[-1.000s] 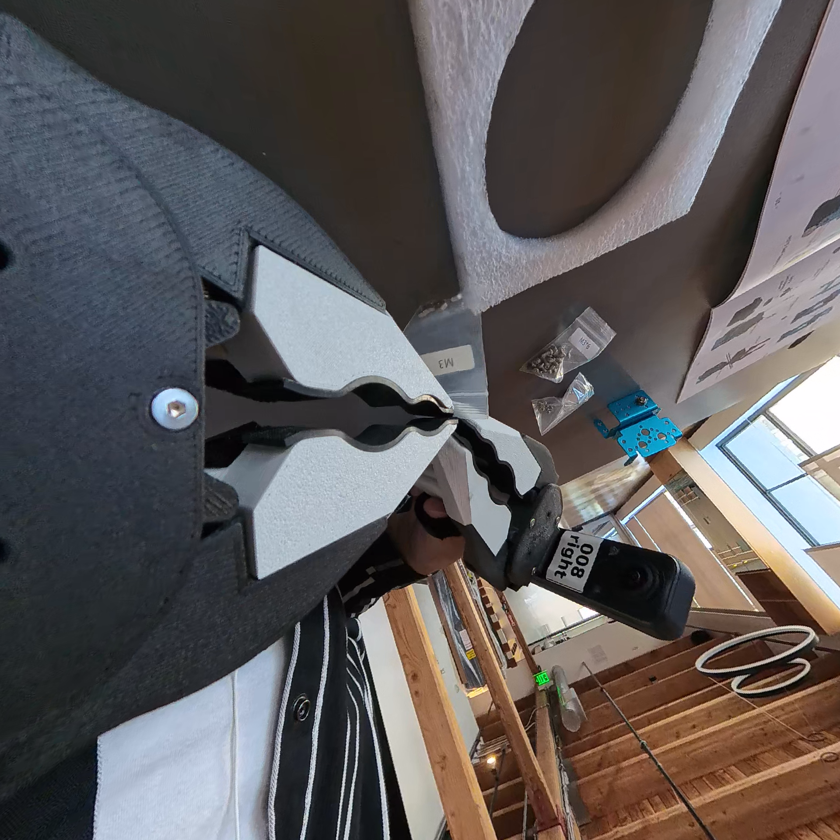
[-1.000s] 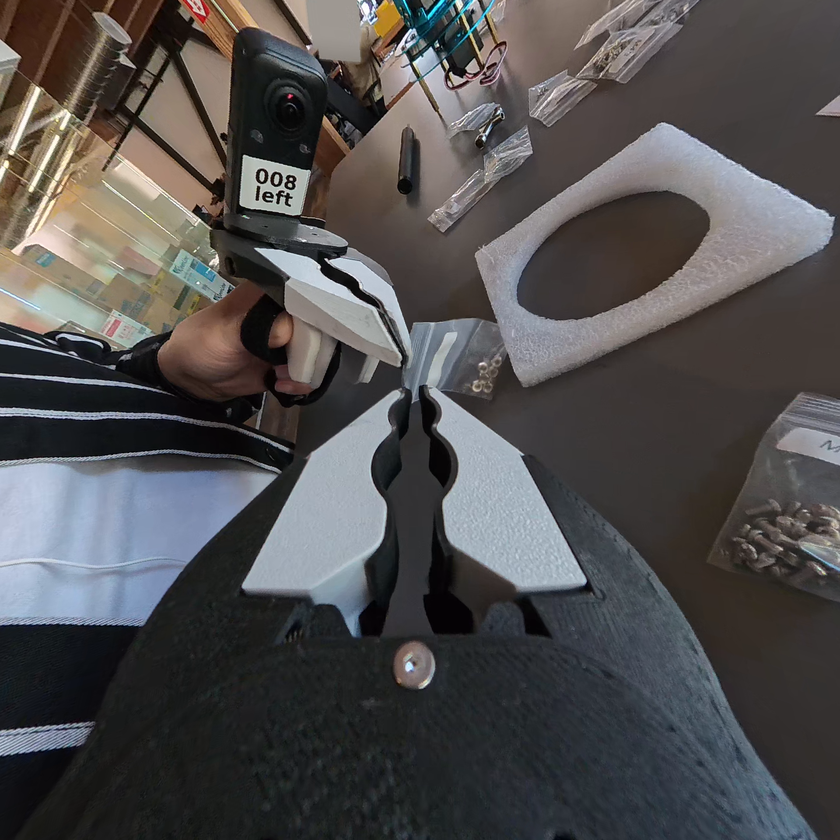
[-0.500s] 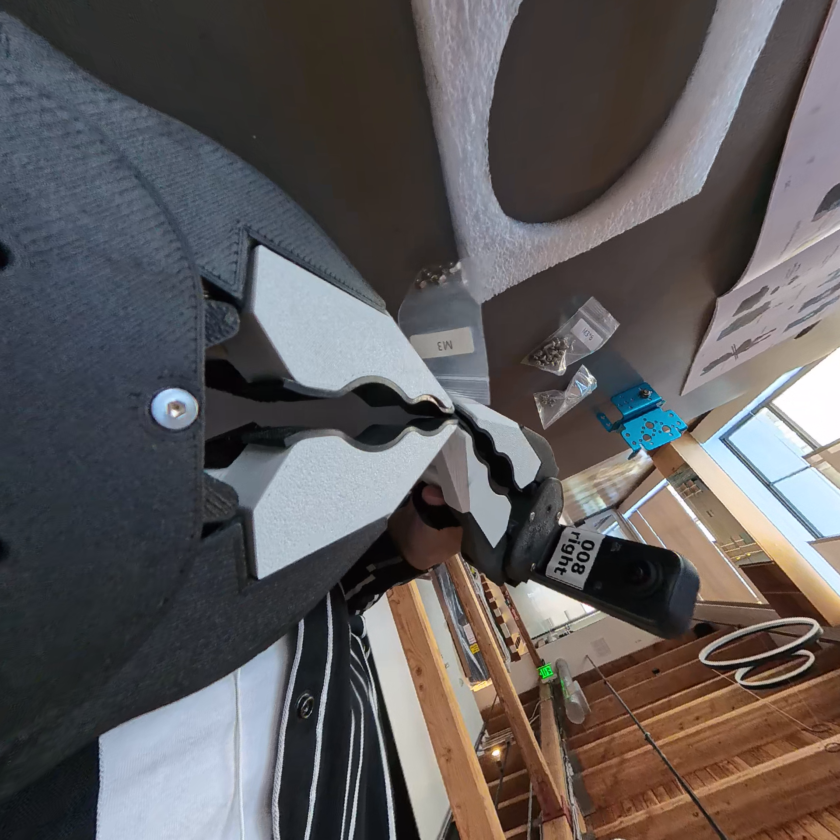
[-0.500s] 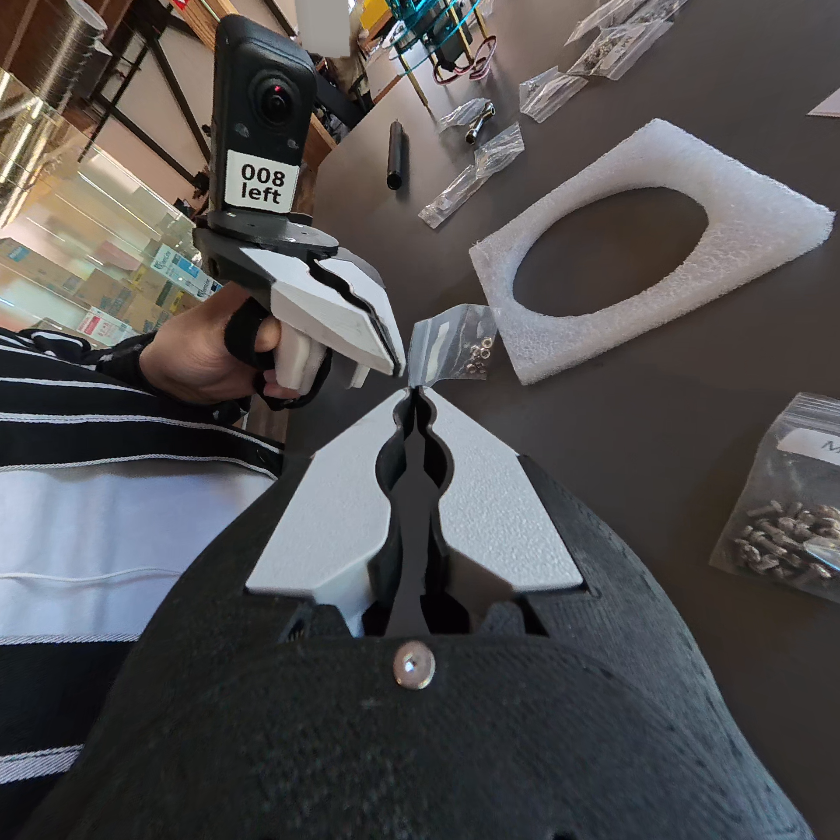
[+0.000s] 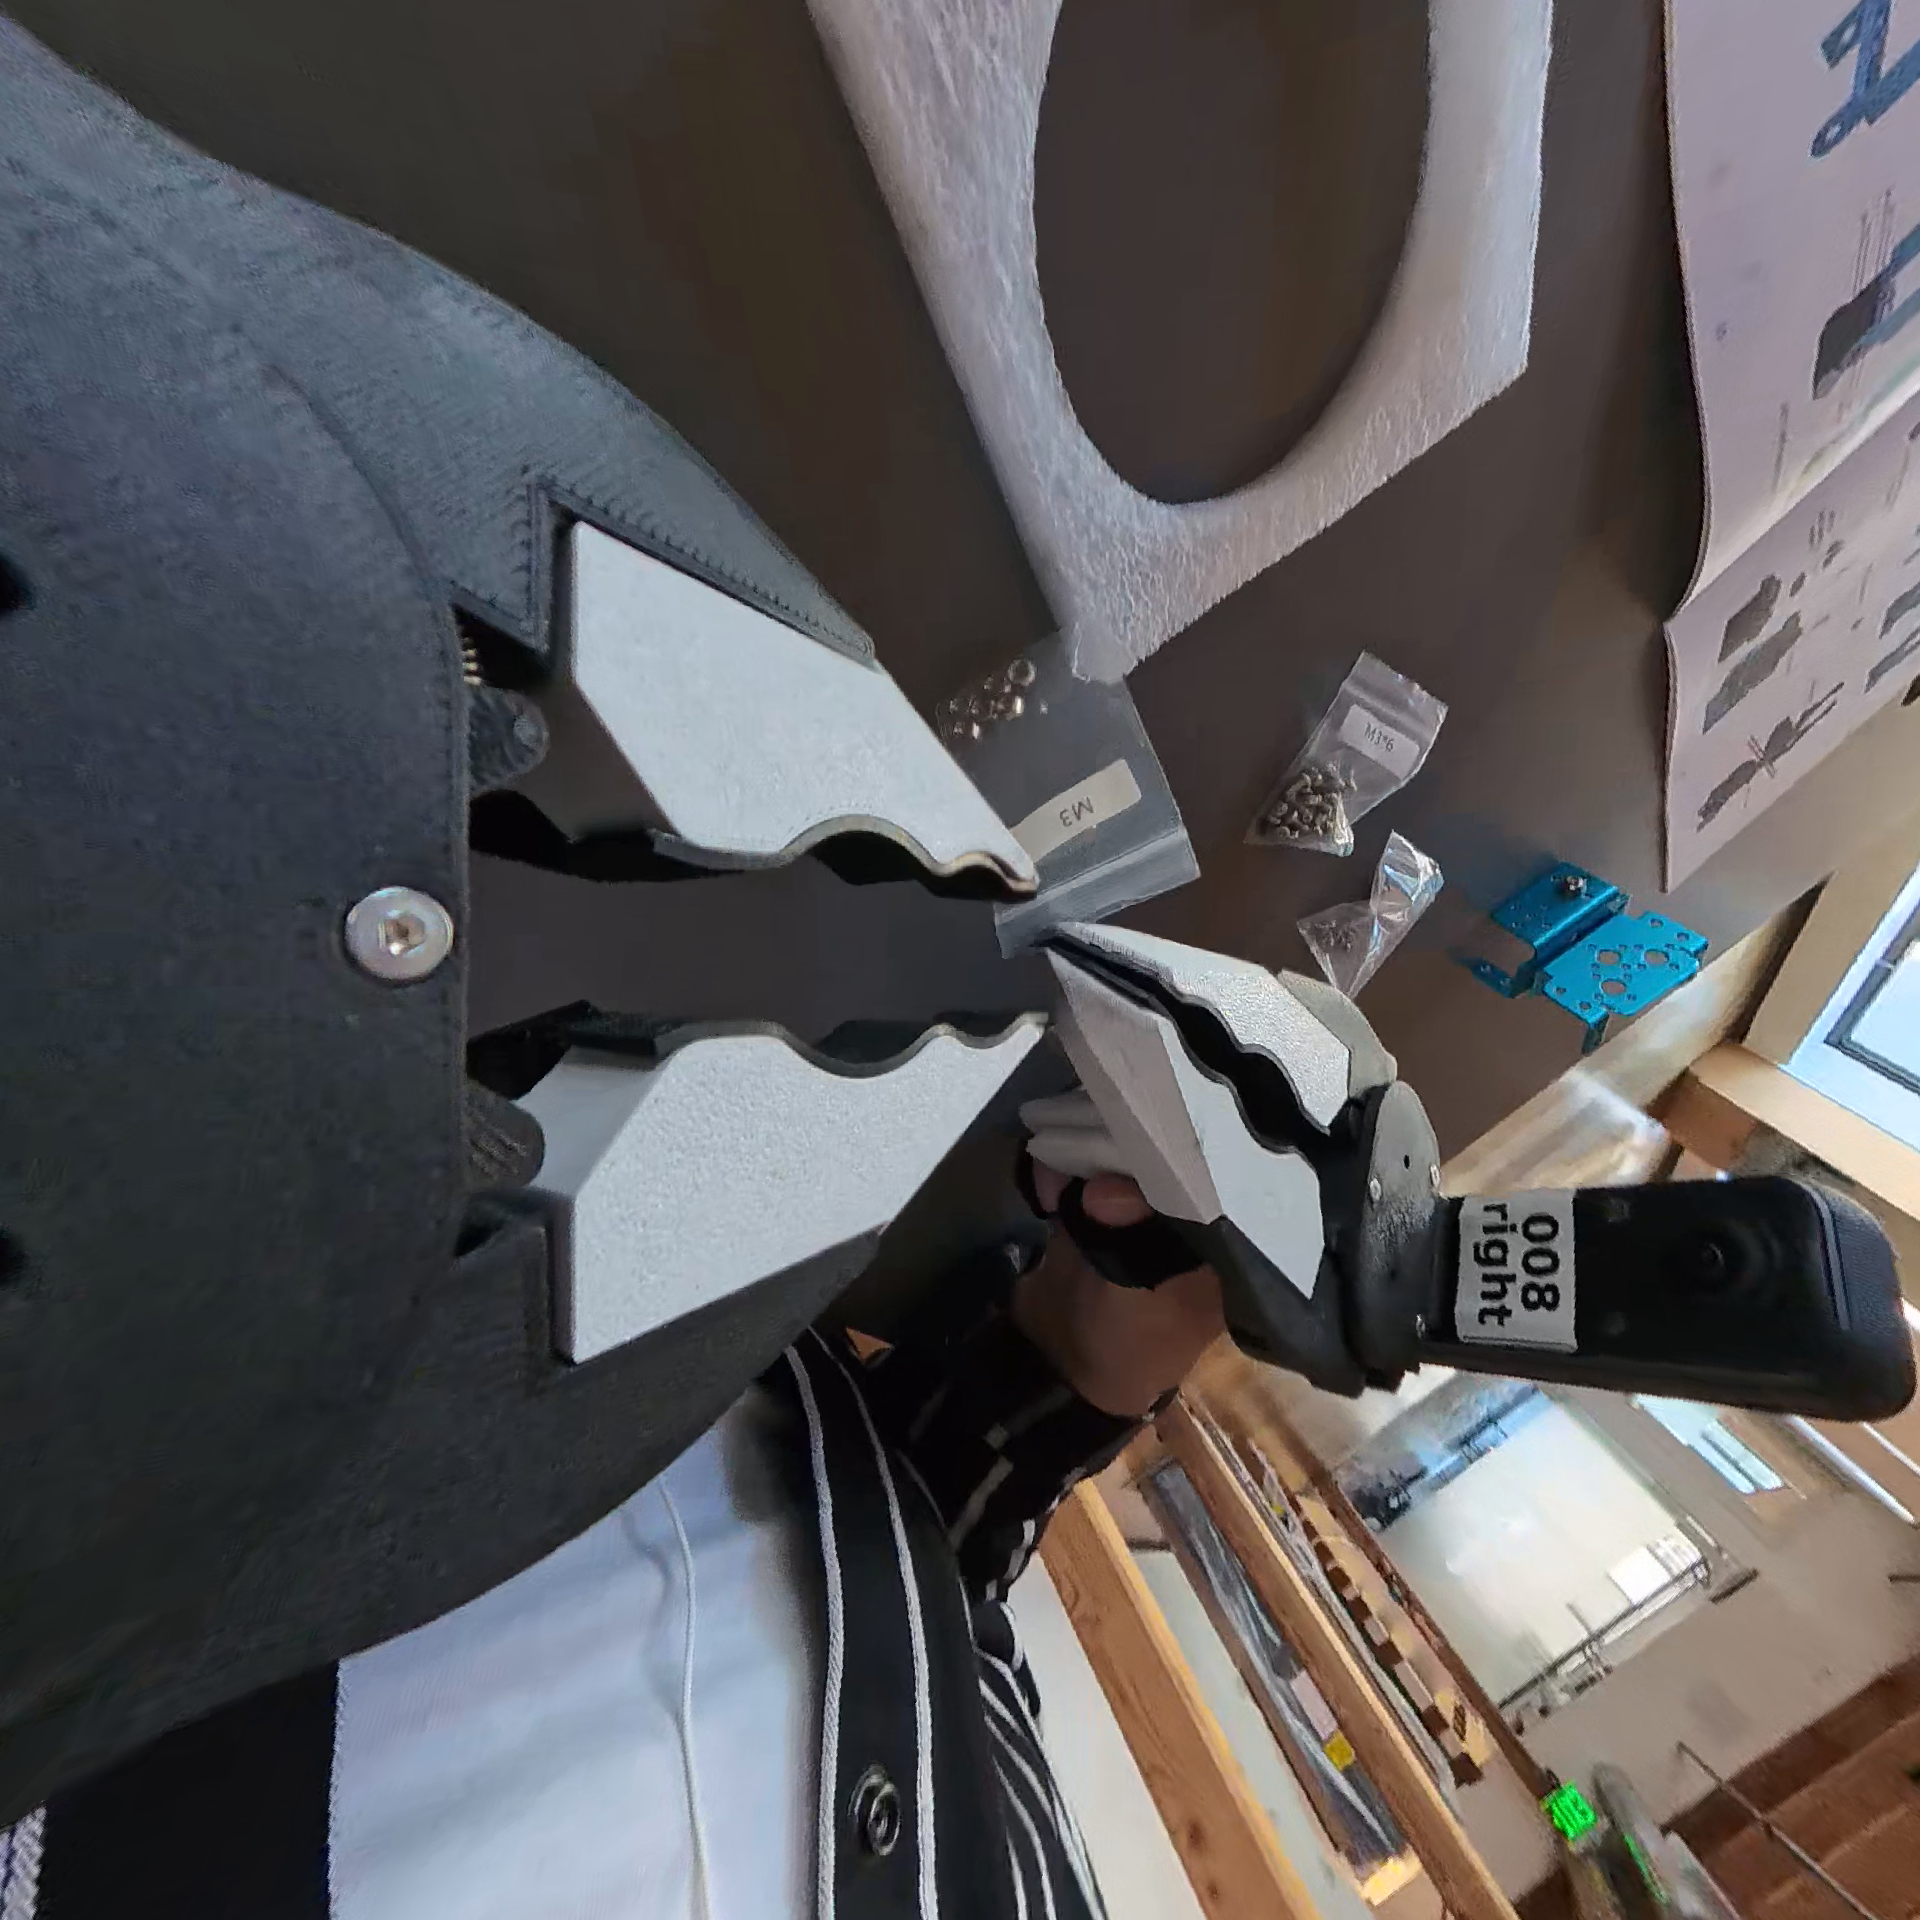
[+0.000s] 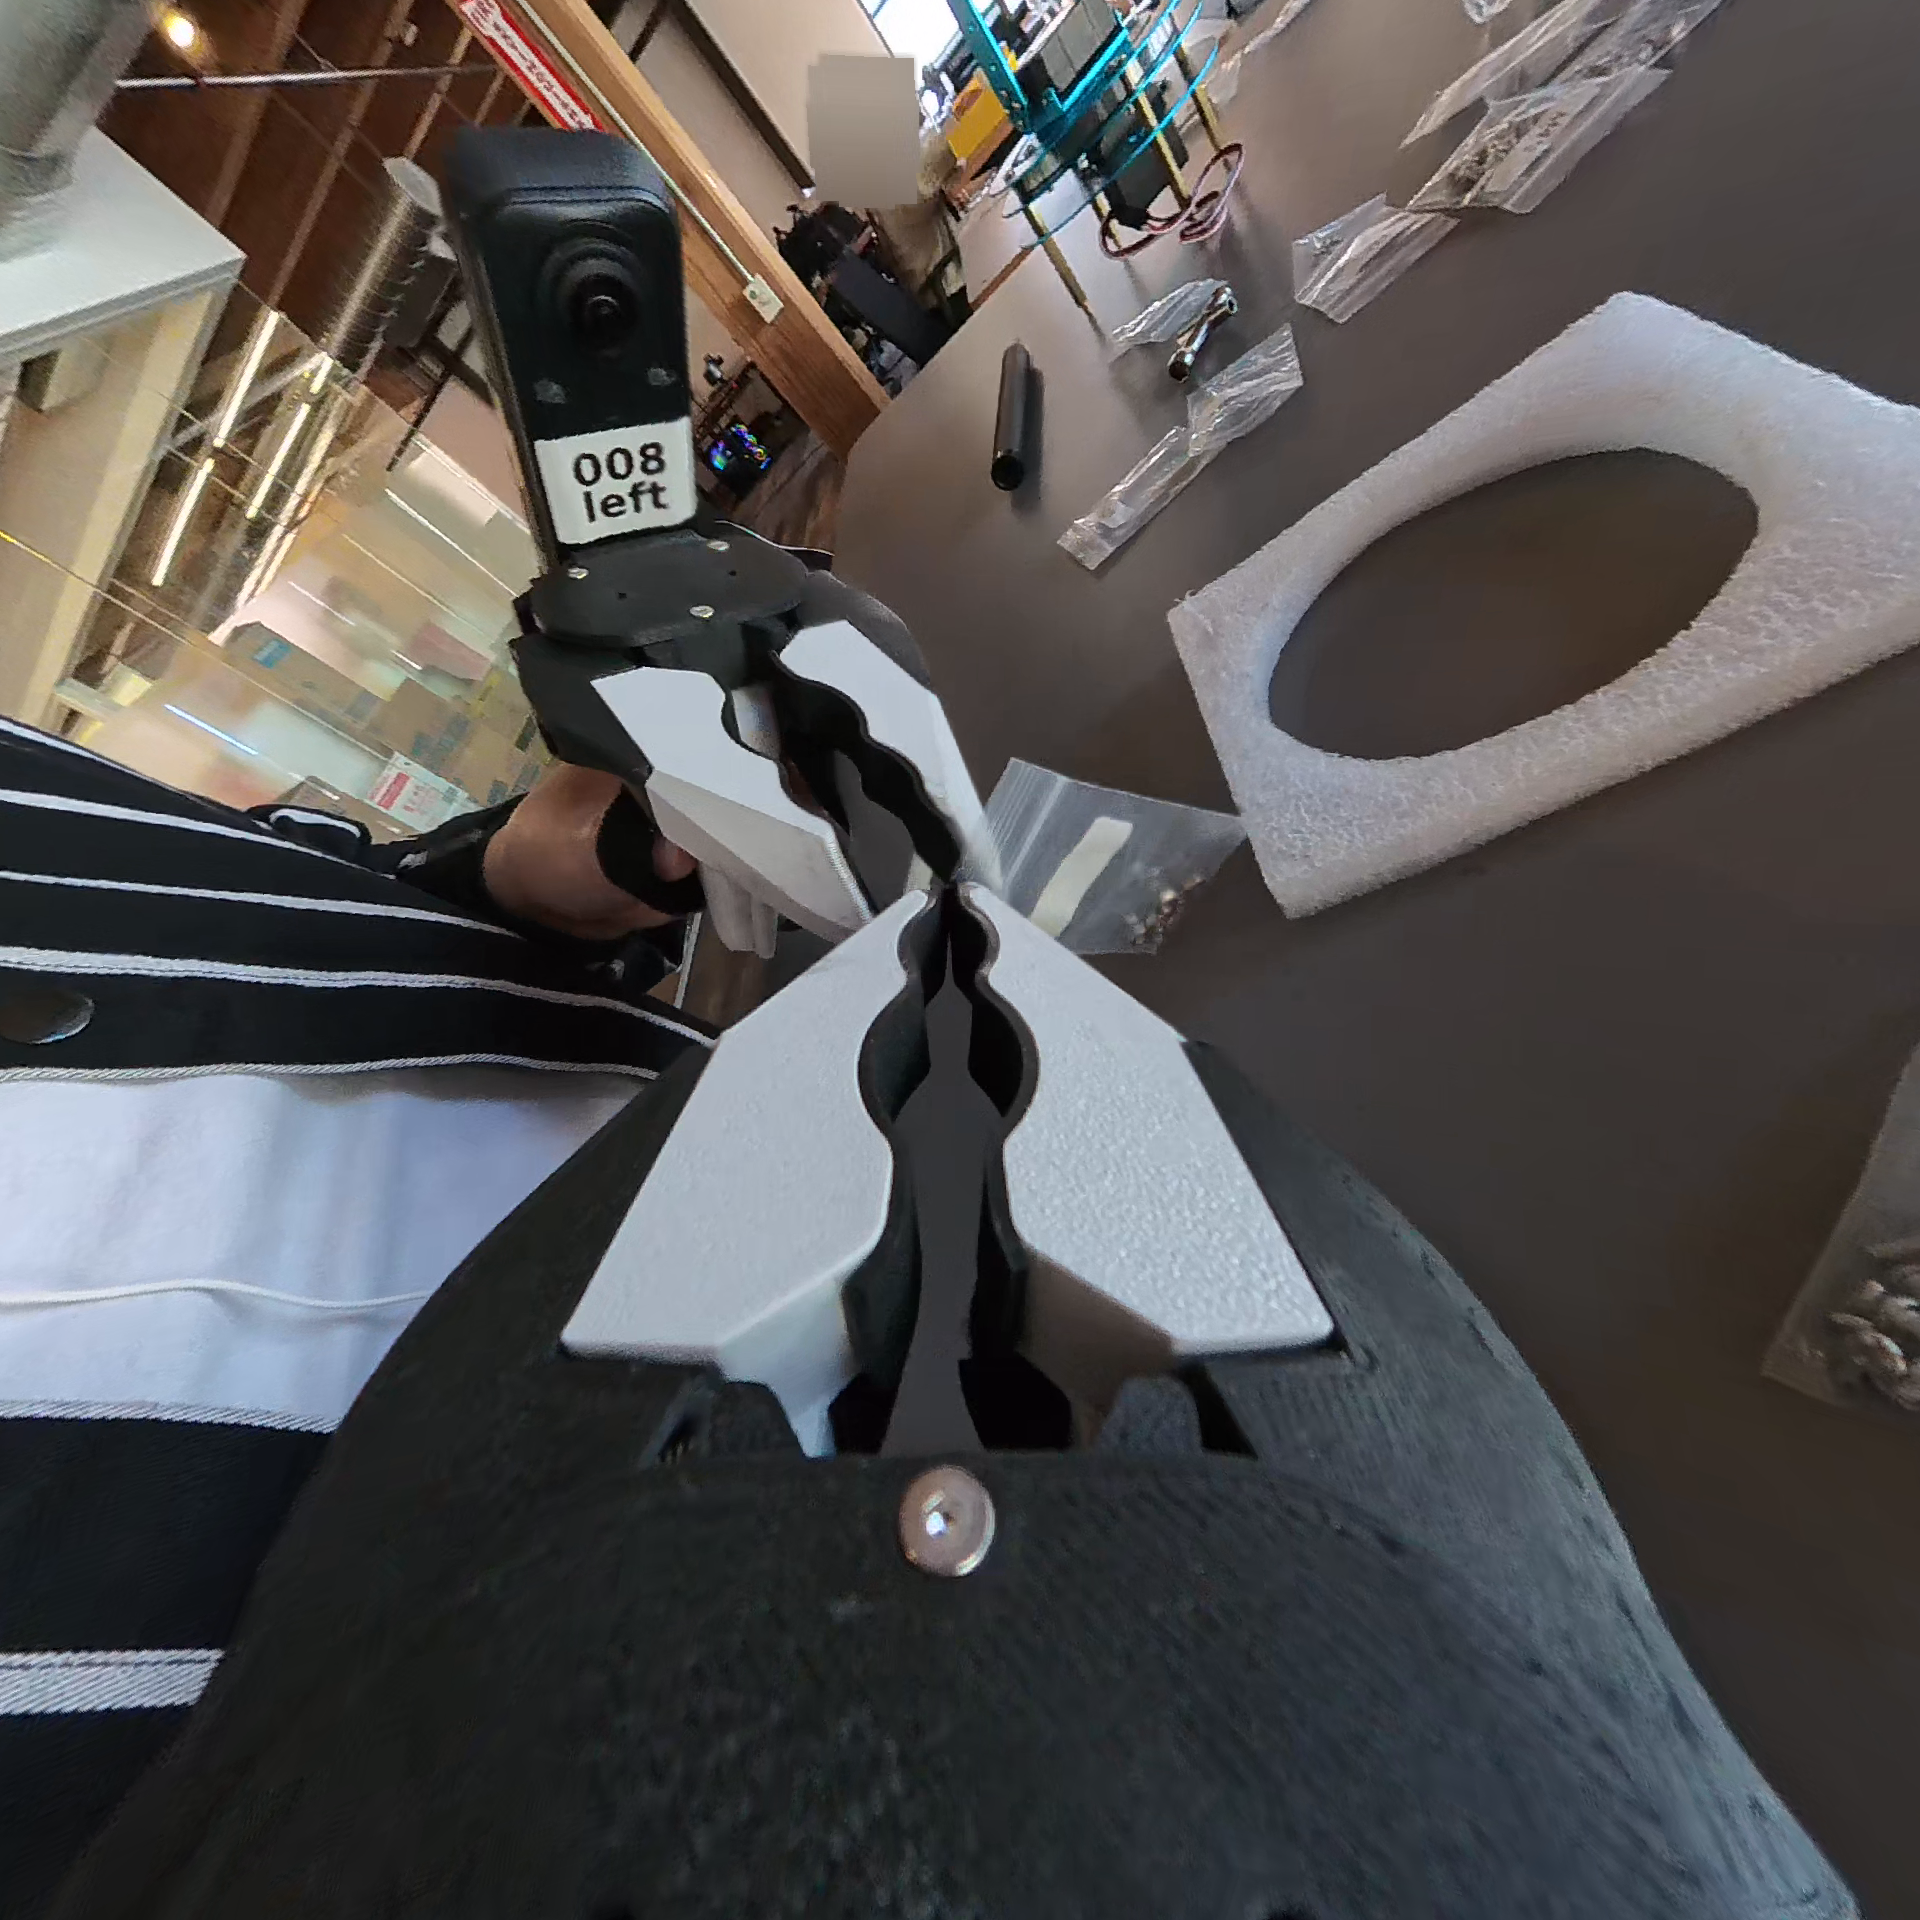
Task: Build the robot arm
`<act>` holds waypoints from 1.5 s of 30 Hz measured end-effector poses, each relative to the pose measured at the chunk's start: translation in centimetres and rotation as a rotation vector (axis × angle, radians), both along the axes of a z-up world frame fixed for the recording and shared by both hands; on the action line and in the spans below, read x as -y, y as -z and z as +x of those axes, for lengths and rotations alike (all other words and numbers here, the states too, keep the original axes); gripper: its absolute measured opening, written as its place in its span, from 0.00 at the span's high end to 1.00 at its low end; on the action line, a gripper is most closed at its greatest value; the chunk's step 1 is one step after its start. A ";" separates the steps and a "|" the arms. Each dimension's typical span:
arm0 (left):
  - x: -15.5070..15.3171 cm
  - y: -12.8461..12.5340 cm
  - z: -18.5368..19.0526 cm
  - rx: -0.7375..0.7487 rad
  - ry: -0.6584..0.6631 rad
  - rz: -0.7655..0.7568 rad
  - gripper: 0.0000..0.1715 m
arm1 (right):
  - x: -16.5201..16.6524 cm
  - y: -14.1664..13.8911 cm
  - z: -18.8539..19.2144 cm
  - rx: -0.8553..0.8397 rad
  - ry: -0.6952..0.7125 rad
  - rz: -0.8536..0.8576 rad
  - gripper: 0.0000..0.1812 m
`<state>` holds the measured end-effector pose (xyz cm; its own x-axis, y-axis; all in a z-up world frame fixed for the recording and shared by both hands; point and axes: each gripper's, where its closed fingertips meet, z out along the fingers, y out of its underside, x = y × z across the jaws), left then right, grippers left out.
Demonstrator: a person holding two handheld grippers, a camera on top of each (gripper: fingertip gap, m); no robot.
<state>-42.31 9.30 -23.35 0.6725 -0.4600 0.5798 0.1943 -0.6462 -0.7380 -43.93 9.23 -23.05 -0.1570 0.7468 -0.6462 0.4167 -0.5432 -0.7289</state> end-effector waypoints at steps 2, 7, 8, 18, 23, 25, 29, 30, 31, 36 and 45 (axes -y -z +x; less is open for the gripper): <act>0.2 -0.2 0.2 0.040 0.021 -0.008 0.93 | 0.1 -0.1 0.1 -0.003 -0.007 -0.005 1.00; 0.3 -0.1 -0.4 0.097 0.006 -0.025 1.00 | 0.1 0.5 0.1 0.025 -0.009 0.023 1.00; 0.2 0.2 -0.6 0.091 -0.004 -0.034 1.00 | 0.1 0.6 0.1 0.030 -0.008 0.026 1.00; -0.4 0.1 -1.1 0.111 -0.037 -0.033 0.95 | -0.1 0.5 0.4 0.033 -0.008 0.018 1.00; -0.7 0.7 -0.5 0.090 -0.021 -0.043 0.96 | -1.0 0.3 0.5 0.031 0.034 -0.023 0.94; -0.7 0.9 -0.2 0.082 -0.013 -0.048 0.96 | -1.5 0.4 0.6 0.042 0.056 -0.035 0.92; -0.8 1.3 0.3 0.071 -0.002 -0.058 0.97 | -1.8 1.1 0.8 0.082 0.076 -0.030 0.92; -0.8 1.3 0.3 0.069 0.000 -0.059 0.97 | -1.9 1.3 0.8 0.095 0.082 -0.025 0.93; -0.8 1.4 0.4 0.068 0.001 -0.060 0.97 | -2.0 1.5 0.8 0.104 0.087 -0.015 0.93; -0.9 1.7 0.4 0.065 0.001 -0.070 0.98 | -2.2 2.1 0.9 0.140 0.100 0.027 1.00; -1.3 1.9 -0.7 0.069 -0.041 -0.097 0.96 | -2.4 2.9 1.0 0.176 0.110 -0.007 1.00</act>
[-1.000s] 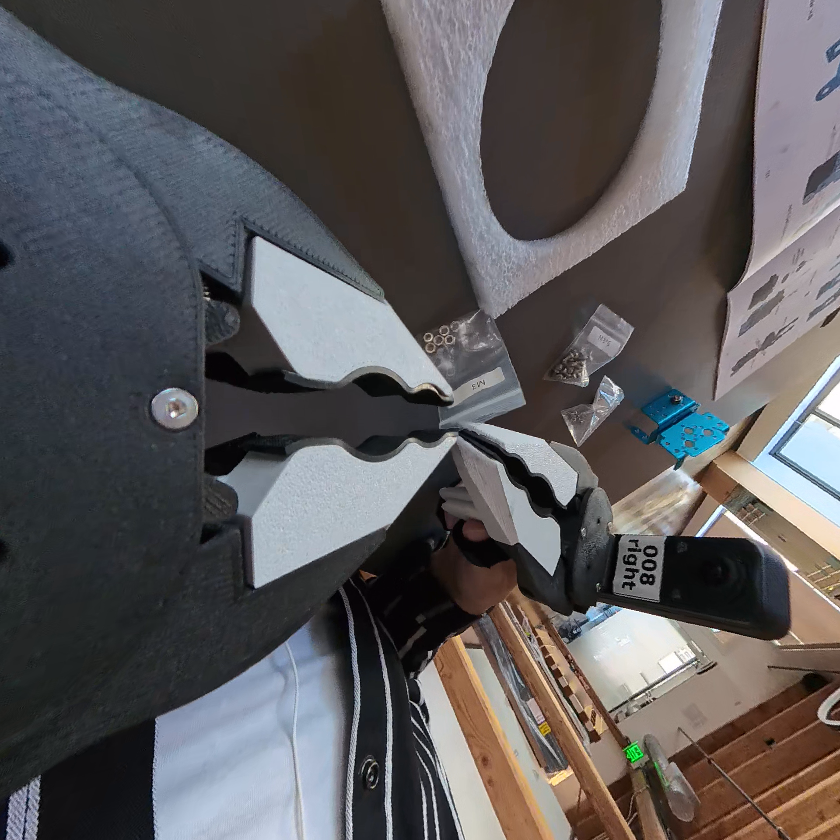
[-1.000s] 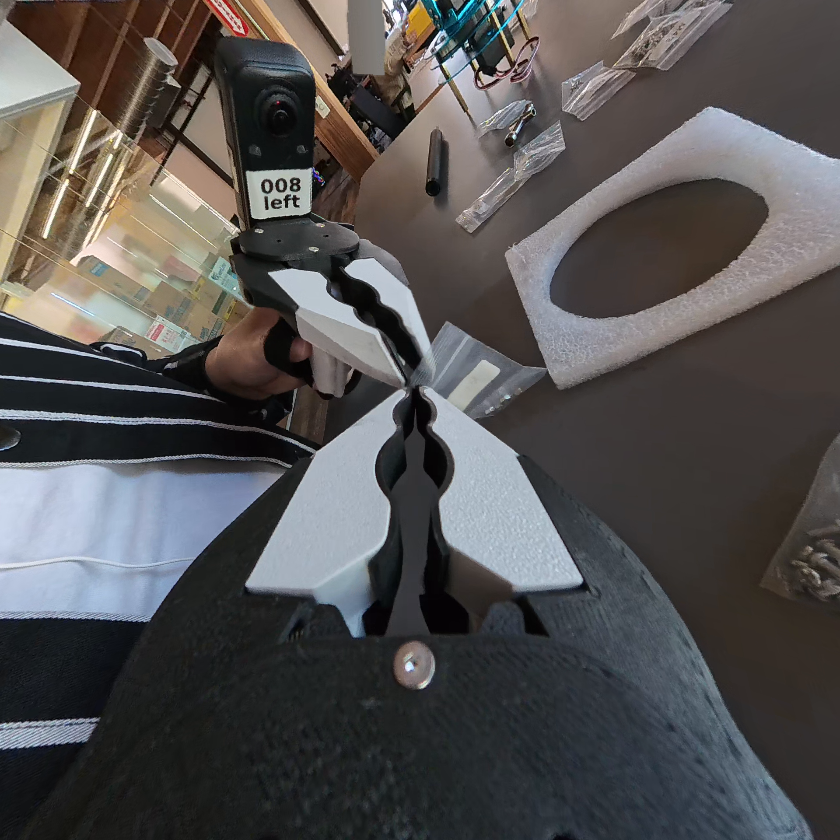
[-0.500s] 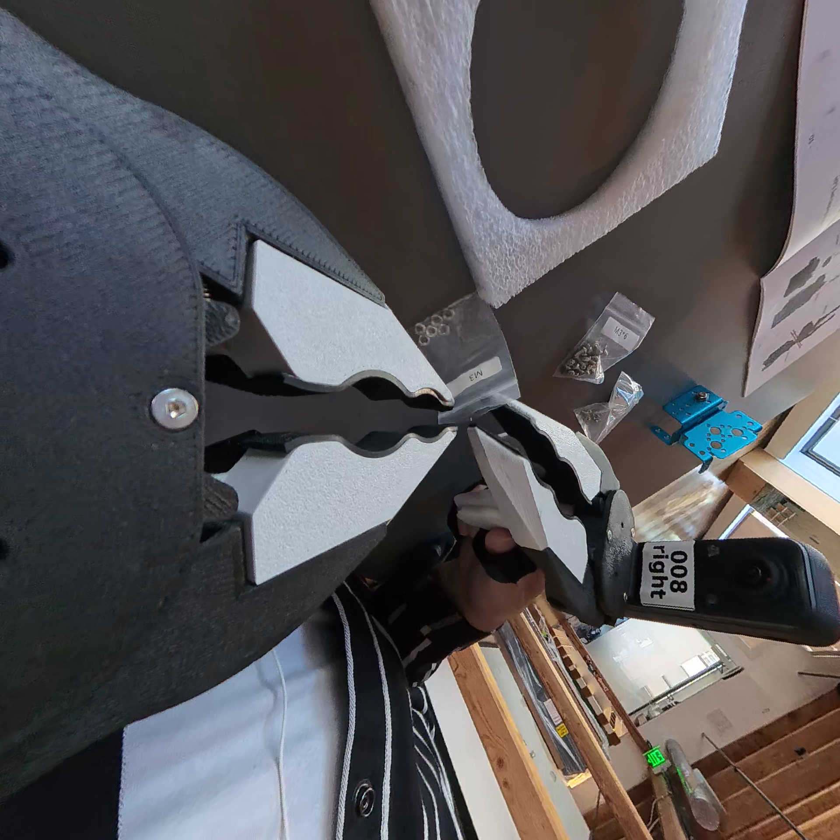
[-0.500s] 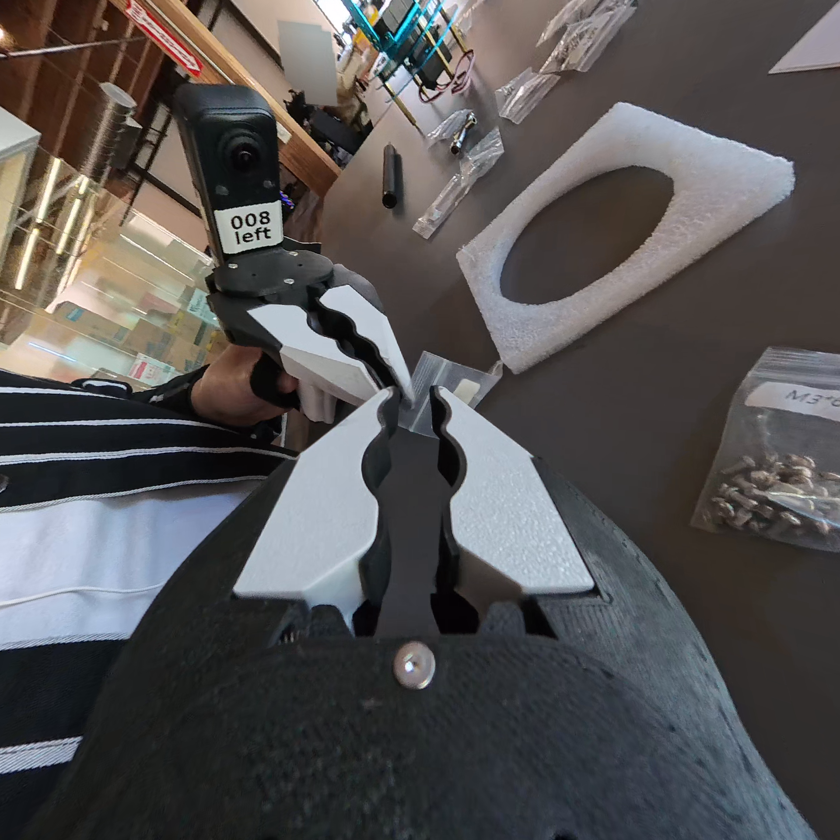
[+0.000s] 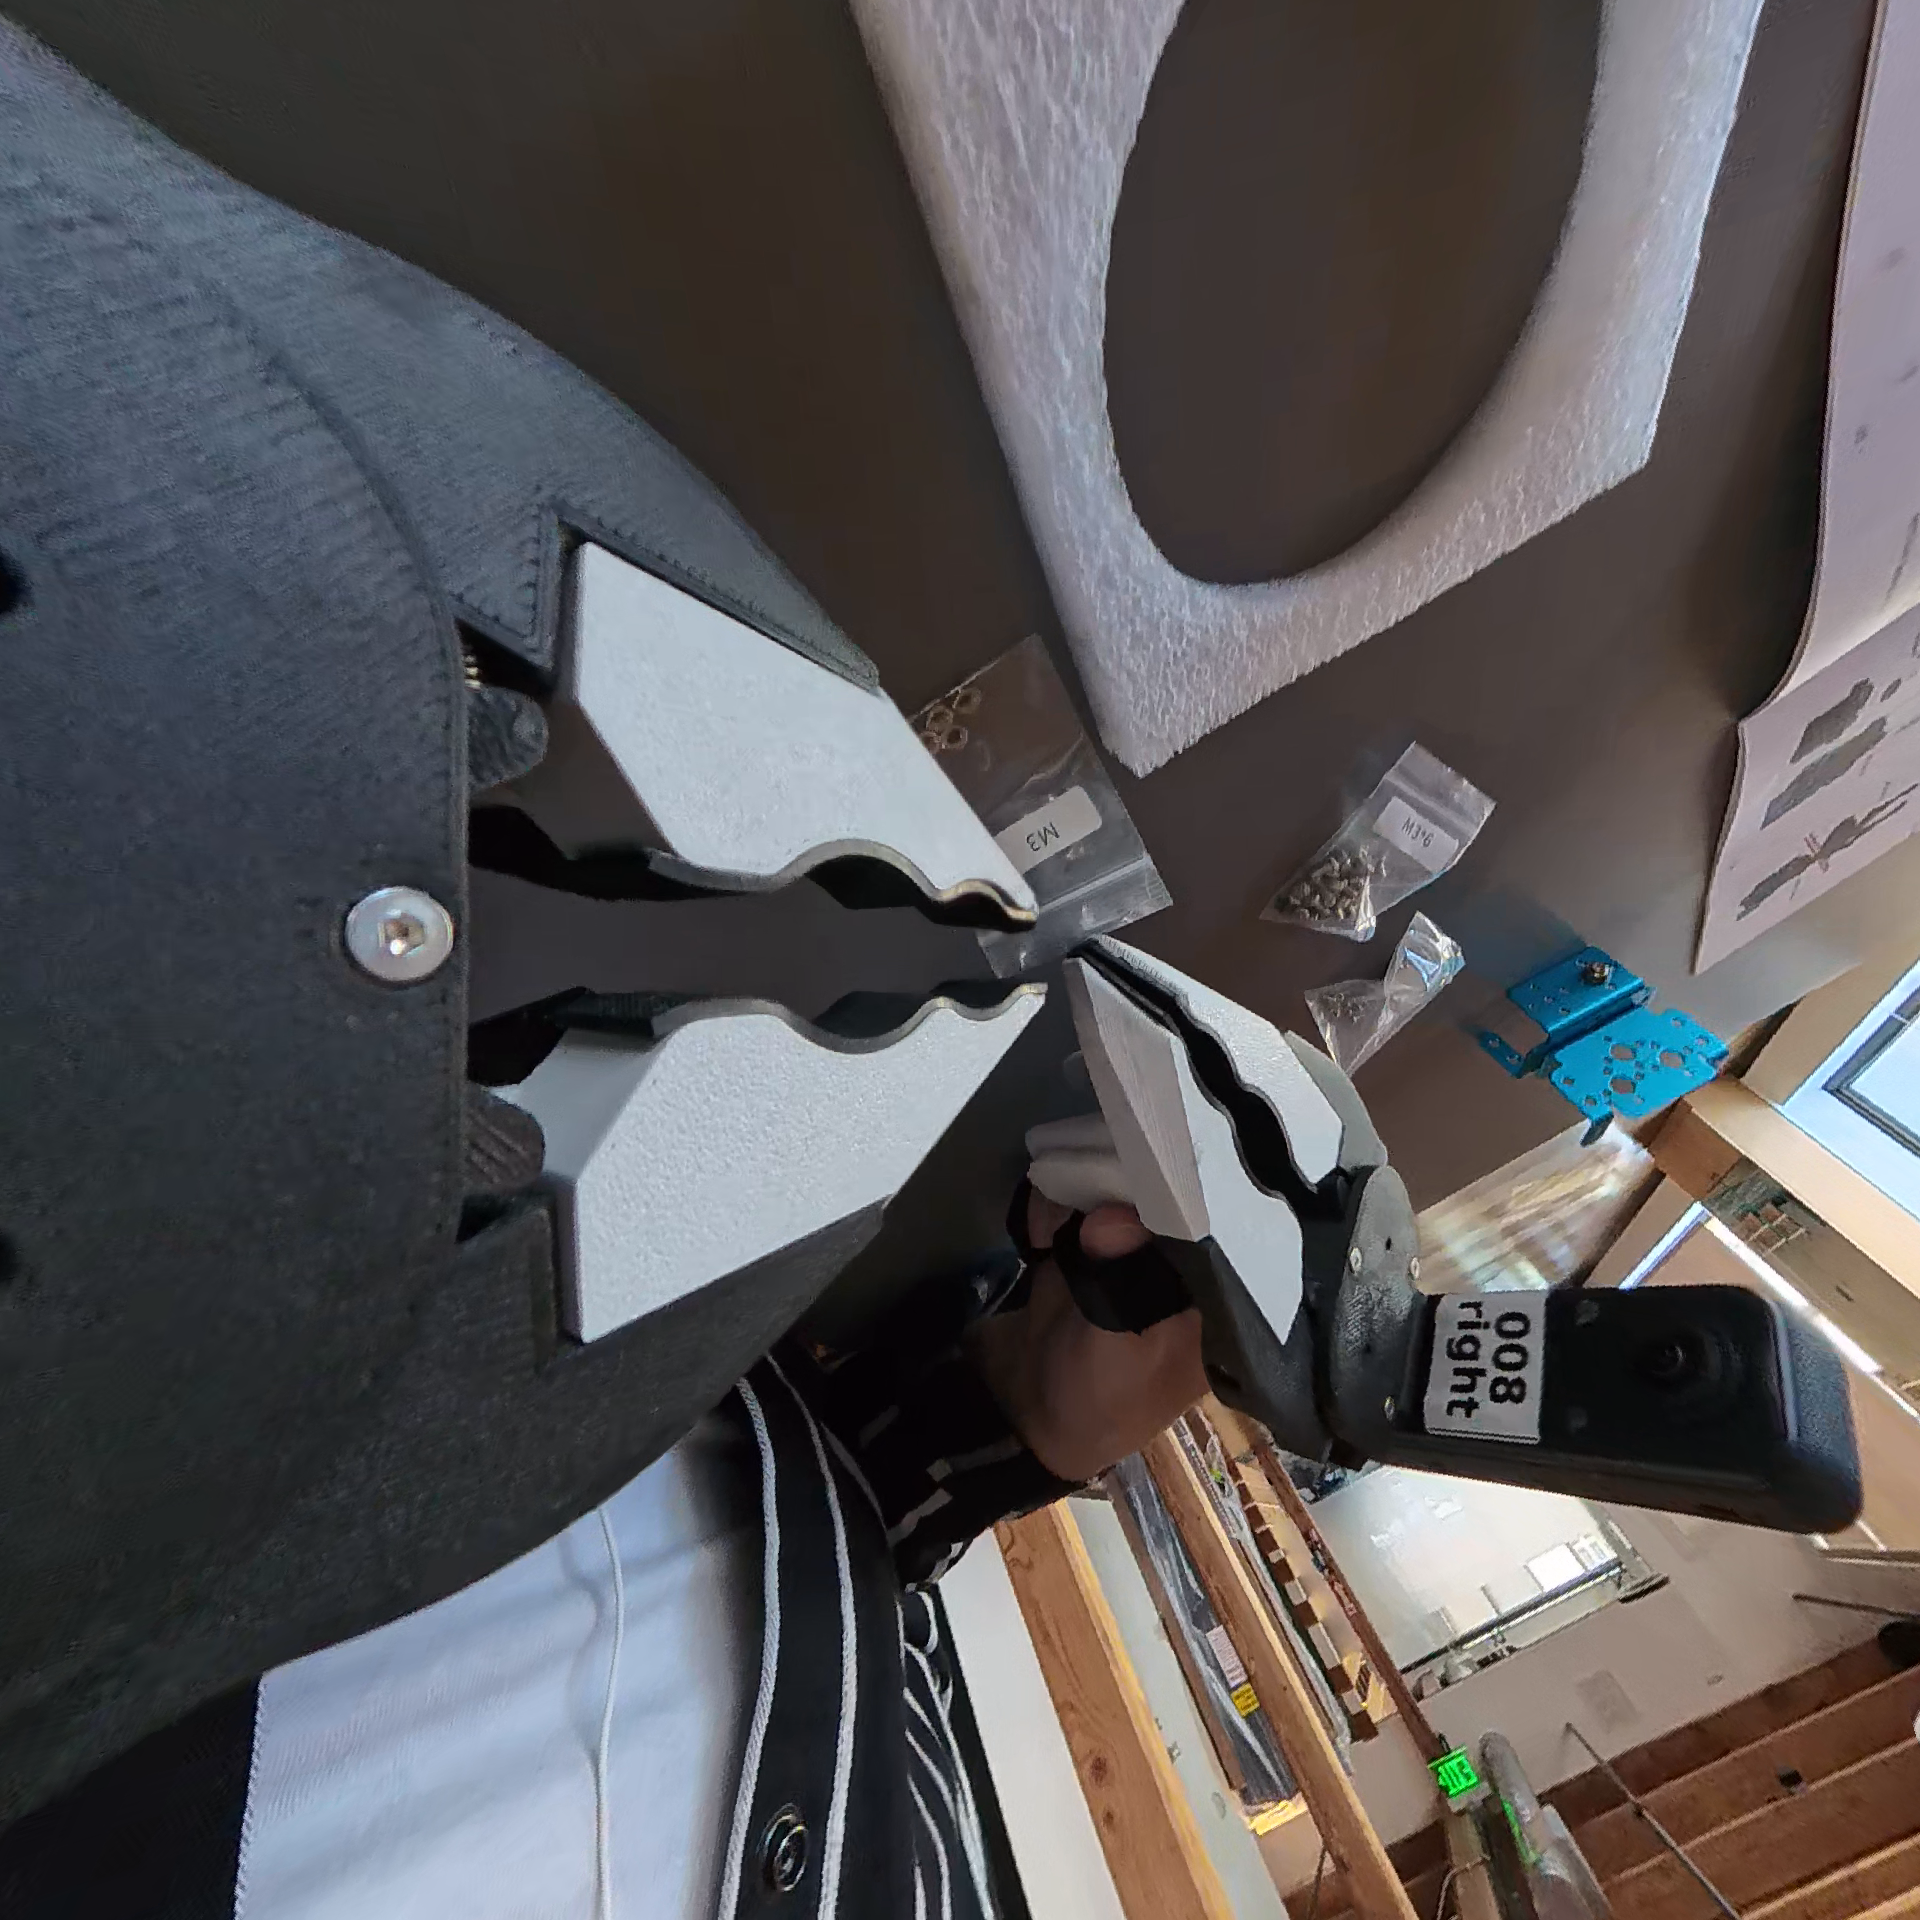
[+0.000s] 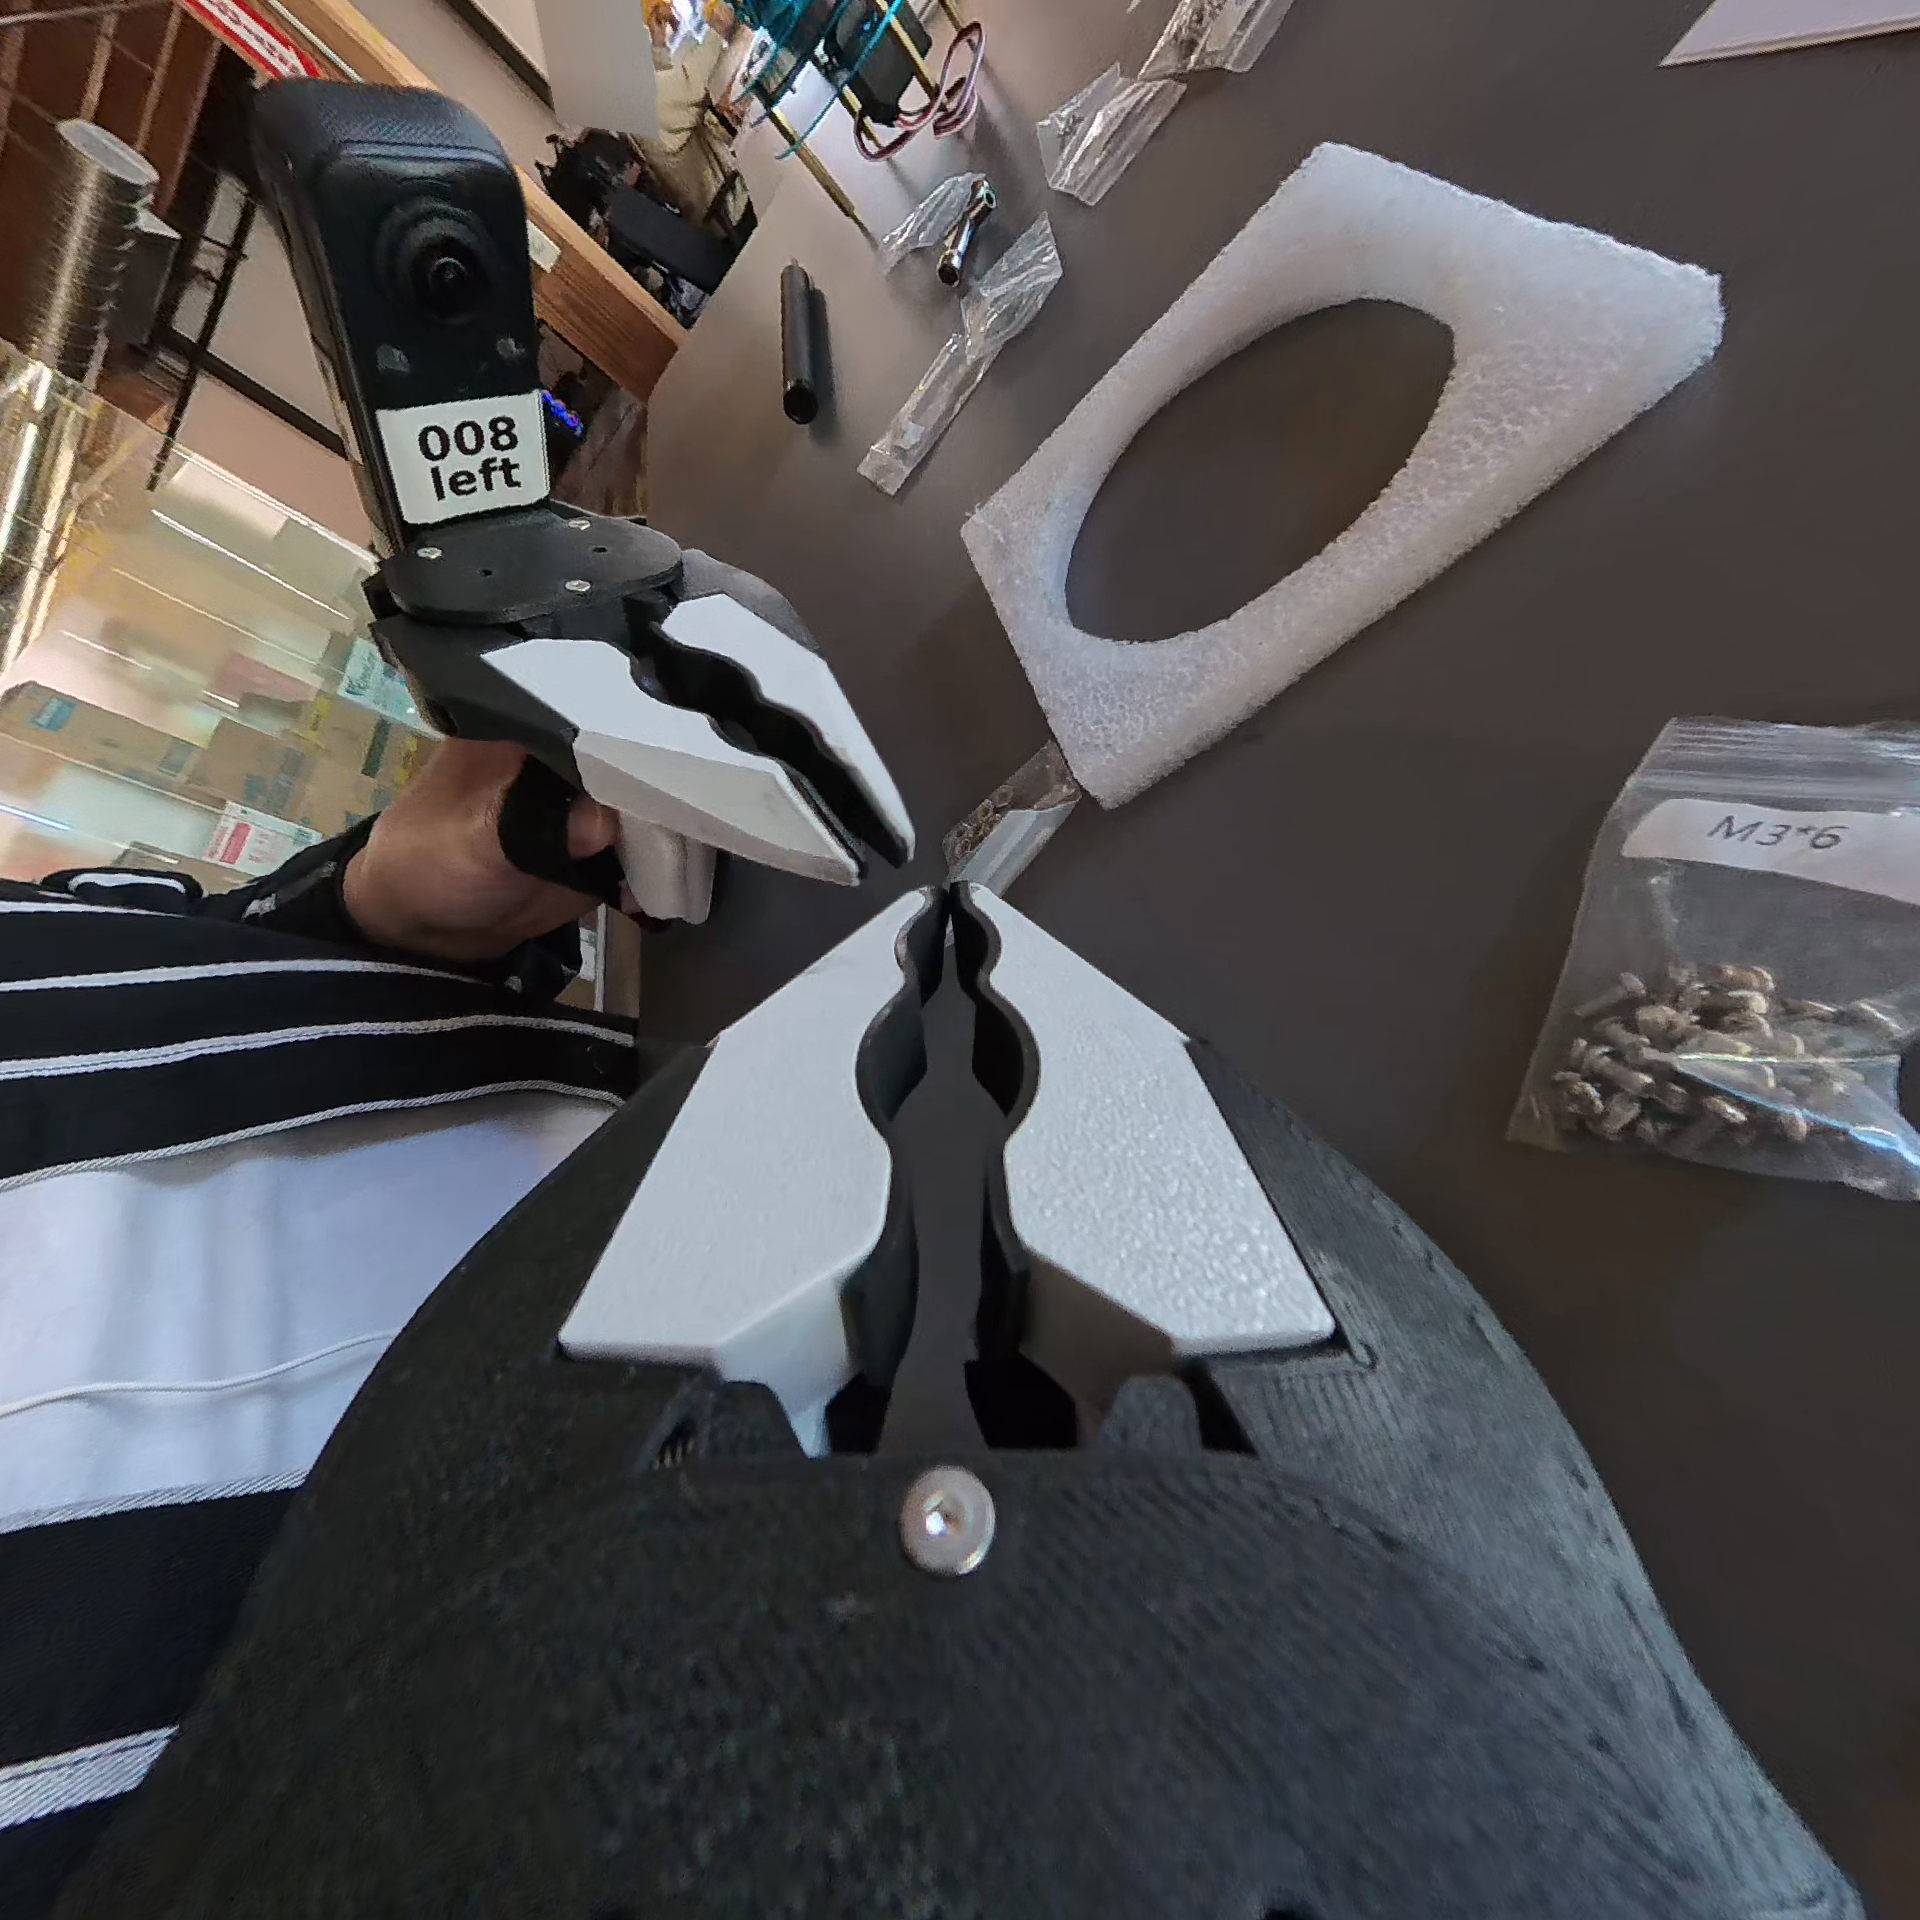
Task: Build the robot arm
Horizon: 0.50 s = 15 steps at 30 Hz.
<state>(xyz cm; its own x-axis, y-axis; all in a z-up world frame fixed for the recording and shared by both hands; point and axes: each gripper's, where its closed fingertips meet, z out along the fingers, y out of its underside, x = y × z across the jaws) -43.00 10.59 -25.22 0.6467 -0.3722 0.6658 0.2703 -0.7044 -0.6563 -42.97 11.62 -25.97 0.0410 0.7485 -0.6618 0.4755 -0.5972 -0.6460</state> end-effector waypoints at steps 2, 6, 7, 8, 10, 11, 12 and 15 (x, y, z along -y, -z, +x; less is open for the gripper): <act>-0.3 0.1 -0.2 0.006 -0.011 -0.017 0.93 | 0.0 0.0 0.0 -0.003 0.001 -0.001 1.00; -1.1 0.4 -0.2 -0.006 -0.032 -0.054 0.88 | 0.2 0.0 -0.1 -0.003 -0.008 0.016 1.00; -1.3 0.5 -0.2 -0.005 -0.036 -0.062 0.88 | 0.2 0.0 -0.1 -0.002 -0.010 0.019 1.00; -1.4 0.4 -0.2 0.000 -0.039 -0.063 0.89 | 0.2 0.0 -0.1 -0.001 -0.010 0.023 1.00; -1.6 0.4 -0.2 -0.001 -0.043 -0.069 0.89 | 0.3 0.0 -0.2 -0.001 -0.013 0.026 1.00; -1.7 0.5 -0.2 -0.012 -0.044 -0.072 0.89 | 0.3 0.0 -0.2 -0.003 -0.014 0.027 1.00; -1.7 0.6 -0.2 -0.025 -0.044 -0.075 0.89 | 0.3 0.0 -0.2 -0.004 -0.015 0.029 1.00; -1.8 0.7 -0.1 -0.056 -0.039 -0.071 0.89 | 0.4 0.0 -0.2 -0.004 -0.020 0.037 1.00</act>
